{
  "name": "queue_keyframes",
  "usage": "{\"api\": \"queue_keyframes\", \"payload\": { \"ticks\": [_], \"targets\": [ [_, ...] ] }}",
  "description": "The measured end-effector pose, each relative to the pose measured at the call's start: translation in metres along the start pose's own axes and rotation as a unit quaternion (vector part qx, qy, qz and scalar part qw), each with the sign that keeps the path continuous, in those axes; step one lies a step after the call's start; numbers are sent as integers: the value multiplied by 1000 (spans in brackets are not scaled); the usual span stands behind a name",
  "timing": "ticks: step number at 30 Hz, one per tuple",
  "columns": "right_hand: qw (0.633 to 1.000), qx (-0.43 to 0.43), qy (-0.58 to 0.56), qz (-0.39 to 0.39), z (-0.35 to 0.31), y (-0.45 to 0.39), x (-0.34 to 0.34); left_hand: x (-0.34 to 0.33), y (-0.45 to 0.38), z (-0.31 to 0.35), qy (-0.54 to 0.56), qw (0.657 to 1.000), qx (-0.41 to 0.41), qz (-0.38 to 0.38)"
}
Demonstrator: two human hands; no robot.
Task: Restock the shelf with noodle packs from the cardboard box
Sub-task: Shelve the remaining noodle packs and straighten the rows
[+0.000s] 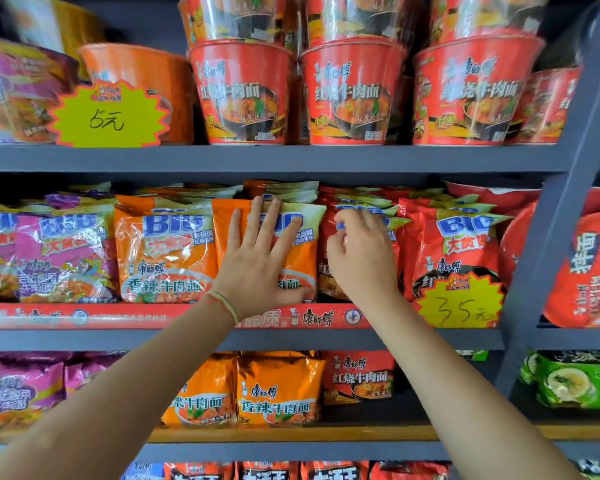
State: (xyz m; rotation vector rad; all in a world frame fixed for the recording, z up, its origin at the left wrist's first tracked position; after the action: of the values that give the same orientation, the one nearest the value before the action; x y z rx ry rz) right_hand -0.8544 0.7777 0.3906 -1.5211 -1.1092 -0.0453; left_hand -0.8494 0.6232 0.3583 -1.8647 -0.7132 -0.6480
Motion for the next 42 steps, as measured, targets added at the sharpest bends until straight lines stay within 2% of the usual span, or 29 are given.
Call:
{"api": "queue_keyframes", "payload": {
  "ticks": [1,2,5,8,14,21,24,30,32,35,36,38,40,42],
  "targets": [
    [998,13,54,21,5,-6,5,3,-2,5,2,1000,6,7],
    [995,14,103,7,10,-13,3,5,-3,10,7,1000,14,15],
    [971,18,228,-73,18,-30,-22,3,-9,16,20,999,41,20],
    [955,21,280,-91,20,-40,-35,-5,-11,13,32,998,52,12],
    [959,95,253,-88,25,-40,-32,-4,-9,11,41,998,53,14],
    [959,209,191,16,21,-29,-2,-3,-8,9,43,998,54,14],
    [957,250,146,-1,20,-25,3,-3,-9,9,38,998,55,5],
    [957,271,85,-62,21,-37,11,-3,-9,9,37,998,54,0],
    [960,250,78,-100,24,-42,11,-4,-10,9,36,998,52,0],
    [971,167,21,-169,26,-51,1,-5,-10,10,35,998,49,-2],
    [976,129,33,-175,25,-54,-4,-5,-10,10,33,998,48,-5],
    [976,57,127,-168,19,-59,-13,-4,-11,10,32,998,51,-8],
    [967,40,202,-151,8,-58,-22,-3,-11,11,35,998,53,-8],
    [967,45,194,-157,5,-59,-25,-3,-11,11,42,998,50,-9]
  ]
}}
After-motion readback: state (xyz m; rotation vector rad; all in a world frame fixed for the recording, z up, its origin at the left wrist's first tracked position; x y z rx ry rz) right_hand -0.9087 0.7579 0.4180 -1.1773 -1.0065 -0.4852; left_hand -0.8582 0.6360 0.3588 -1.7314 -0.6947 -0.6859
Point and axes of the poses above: each hand's wrist, its own y-axis away from the middle knuckle, its own x-axis out of the back of the hand, z = x × y, the point moved 8 cm from there along -y, towards the middle knuckle, and after that the axes turned 10 degrees about -z, right-handed, at the moved point
